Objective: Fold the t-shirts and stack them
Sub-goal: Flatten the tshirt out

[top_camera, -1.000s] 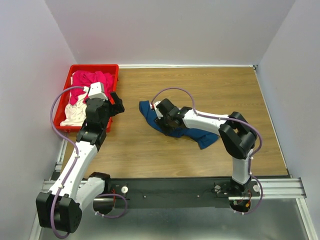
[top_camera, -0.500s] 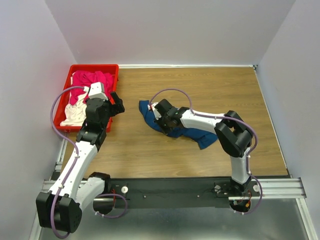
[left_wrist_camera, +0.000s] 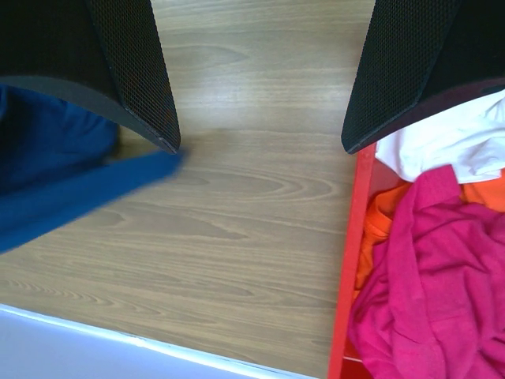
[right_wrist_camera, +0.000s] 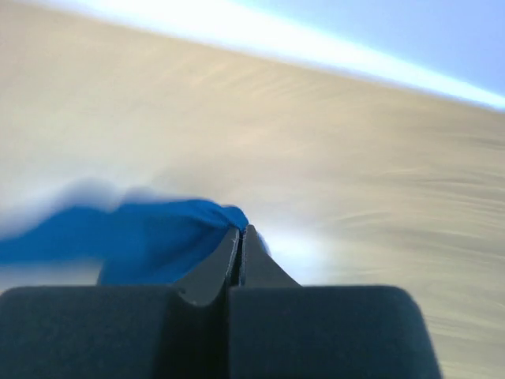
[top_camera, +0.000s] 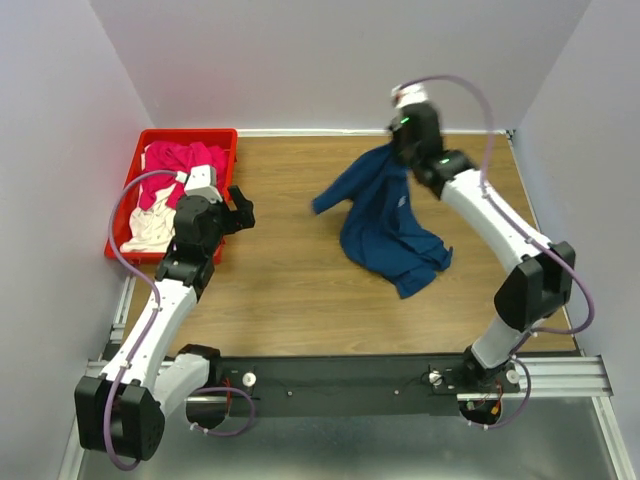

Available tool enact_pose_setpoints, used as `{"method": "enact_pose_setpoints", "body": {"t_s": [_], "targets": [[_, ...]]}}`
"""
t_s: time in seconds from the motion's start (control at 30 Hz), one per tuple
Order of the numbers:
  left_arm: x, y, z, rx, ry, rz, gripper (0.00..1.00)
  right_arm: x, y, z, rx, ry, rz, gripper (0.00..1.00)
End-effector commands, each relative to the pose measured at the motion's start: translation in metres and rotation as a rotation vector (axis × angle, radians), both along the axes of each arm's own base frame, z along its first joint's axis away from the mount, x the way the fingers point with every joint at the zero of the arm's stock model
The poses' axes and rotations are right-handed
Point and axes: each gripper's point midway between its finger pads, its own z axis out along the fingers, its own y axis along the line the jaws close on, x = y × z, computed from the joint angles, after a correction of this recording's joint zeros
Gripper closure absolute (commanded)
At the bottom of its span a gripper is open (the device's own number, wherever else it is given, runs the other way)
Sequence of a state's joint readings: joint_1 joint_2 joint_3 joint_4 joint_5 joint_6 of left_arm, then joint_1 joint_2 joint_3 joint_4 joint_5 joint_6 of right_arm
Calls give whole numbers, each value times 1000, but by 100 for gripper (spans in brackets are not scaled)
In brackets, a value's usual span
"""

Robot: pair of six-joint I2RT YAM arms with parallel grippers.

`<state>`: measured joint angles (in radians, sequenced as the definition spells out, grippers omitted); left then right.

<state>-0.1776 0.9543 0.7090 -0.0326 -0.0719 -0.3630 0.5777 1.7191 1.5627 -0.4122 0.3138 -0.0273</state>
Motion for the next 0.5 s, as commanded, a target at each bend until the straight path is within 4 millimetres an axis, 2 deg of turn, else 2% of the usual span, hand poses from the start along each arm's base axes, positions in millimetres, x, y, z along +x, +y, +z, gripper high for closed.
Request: {"method": "enact_pose_setpoints", "body": {"t_s": [0.0, 0.03, 0.07, 0.1, 0.13, 0.23, 0.33, 0.37, 0.47], "targets": [[-3, -18, -6, -11, 4, -110, 9, 52, -138, 41, 6, -118, -418, 89], [-1, -23, -1, -19, -23, -133, 9, 60, -179, 38, 43, -109, -528, 76], [-2, -26, -1, -19, -26, -147, 9, 63, -193, 35, 54, -104, -574, 60], [-3, -30, -2, -17, -25, -165, 9, 62, -204, 37, 68, -110, -611, 36], [-3, -35, -2, -18, -25, -182, 9, 60, -209, 38, 64, -115, -626, 29], [-5, -47, -6, -16, -15, -227, 9, 51, -181, 31, 165, -63, -491, 21], [-4, -52, -6, -20, -9, -245, 9, 31, -142, 5, 273, 49, -336, 21], [-5, -55, -6, -27, -8, -255, 9, 11, -129, -18, 292, 118, -307, 21], [-6, -64, -6, -40, -4, -278, 9, -30, -87, -49, 330, 232, -187, 22]]}}
